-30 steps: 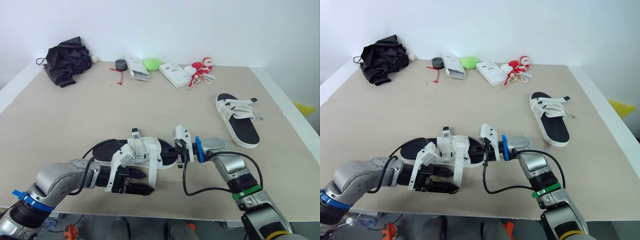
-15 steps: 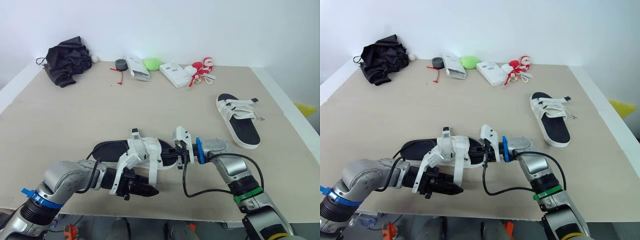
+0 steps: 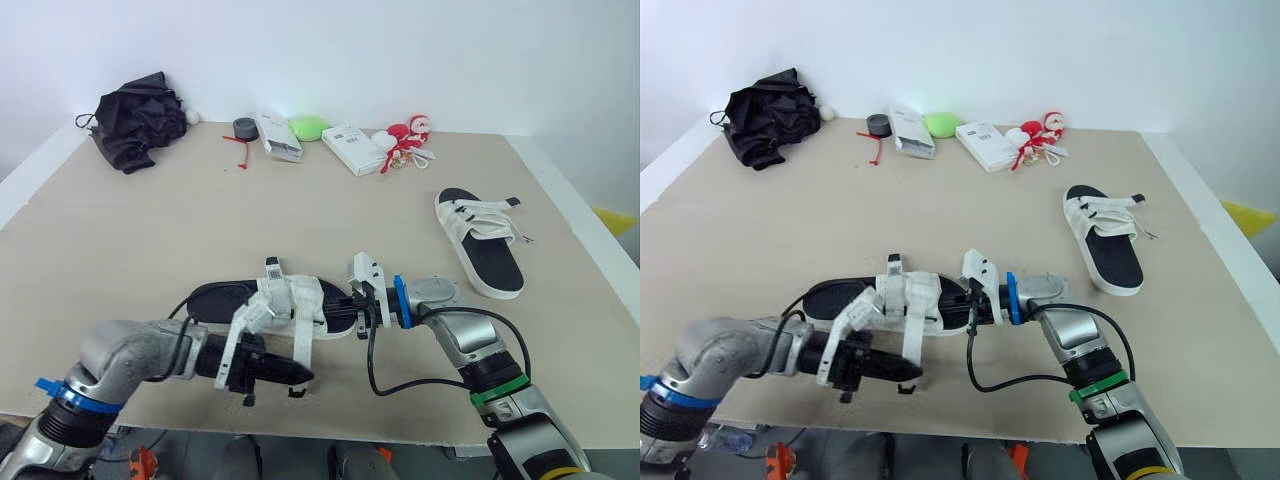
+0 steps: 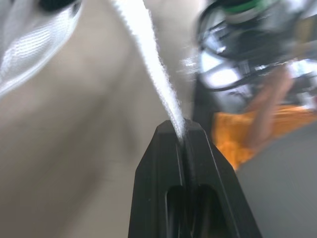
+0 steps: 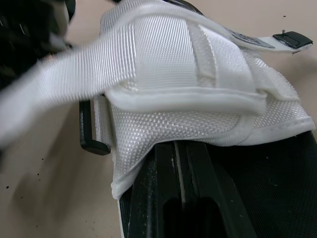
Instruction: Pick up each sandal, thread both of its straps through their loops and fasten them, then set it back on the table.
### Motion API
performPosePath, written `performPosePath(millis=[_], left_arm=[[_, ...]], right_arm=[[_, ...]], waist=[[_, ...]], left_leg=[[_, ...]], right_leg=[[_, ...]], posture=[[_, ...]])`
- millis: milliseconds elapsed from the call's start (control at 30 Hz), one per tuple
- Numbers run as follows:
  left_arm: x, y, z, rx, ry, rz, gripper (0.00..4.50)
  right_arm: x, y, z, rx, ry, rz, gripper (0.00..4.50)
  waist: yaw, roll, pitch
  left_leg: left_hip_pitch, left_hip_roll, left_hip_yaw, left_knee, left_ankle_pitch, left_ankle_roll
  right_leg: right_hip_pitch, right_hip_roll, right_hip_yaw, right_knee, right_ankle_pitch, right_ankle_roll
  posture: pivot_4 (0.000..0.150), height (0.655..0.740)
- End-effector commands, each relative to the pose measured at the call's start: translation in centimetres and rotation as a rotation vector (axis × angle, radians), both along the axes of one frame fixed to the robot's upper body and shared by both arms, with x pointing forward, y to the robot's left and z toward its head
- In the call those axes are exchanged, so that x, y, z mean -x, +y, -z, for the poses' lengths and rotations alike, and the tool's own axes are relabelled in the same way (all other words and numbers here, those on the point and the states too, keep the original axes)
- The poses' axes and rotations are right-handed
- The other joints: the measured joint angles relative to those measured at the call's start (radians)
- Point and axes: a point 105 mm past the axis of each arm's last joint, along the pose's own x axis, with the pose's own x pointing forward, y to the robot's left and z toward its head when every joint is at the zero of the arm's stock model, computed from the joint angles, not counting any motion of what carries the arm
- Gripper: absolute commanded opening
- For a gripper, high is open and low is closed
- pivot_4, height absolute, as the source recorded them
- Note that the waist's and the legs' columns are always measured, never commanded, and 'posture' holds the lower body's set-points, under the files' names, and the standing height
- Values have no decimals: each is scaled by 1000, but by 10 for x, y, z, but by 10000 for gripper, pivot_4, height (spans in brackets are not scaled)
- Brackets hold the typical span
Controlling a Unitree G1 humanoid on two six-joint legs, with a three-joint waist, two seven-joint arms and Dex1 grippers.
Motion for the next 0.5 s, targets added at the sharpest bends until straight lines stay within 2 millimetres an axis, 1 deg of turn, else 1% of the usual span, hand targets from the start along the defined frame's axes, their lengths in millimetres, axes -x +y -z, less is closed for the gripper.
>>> performPosePath(millis=[33,100,167,267,367,500], left_arm=[[-9,13,-42,134,52,33,263],[-24,17,-62,202,69,6,263],[-38,14,-69,226,77,-26,263],[-57,10,-67,208,87,-88,263],[-70,5,-61,165,85,-130,263],[-78,-7,-53,119,90,-116,263]], right_arm=[[11,-13,49,130,168,37,0],[10,-10,49,125,167,38,0],[8,-9,48,118,166,40,0],[7,-7,48,113,164,42,0],[6,-6,48,107,162,47,0],[4,-6,47,103,159,54,0]], waist=[[0,0,0],[0,-1,0],[0,-1,0],[-3,-1,0],[-5,-1,0],[-4,-1,0]], left_leg=[[1,0,0,0,0,0],[0,0,0,0,0,0],[1,0,-3,2,0,0],[1,-1,-2,2,0,0],[0,-1,-2,1,0,0],[1,0,-4,1,0,0]], right_leg=[[0,0,0,0,0,0],[0,0,0,0,0,0],[0,1,-2,0,0,0],[1,0,-1,0,0,0],[3,1,-1,1,0,1],[3,2,-2,2,1,0]], posture=[[1500,7380],[1500,7380],[1500,7380],[1500,7380],[1500,7380],[1500,7380]])
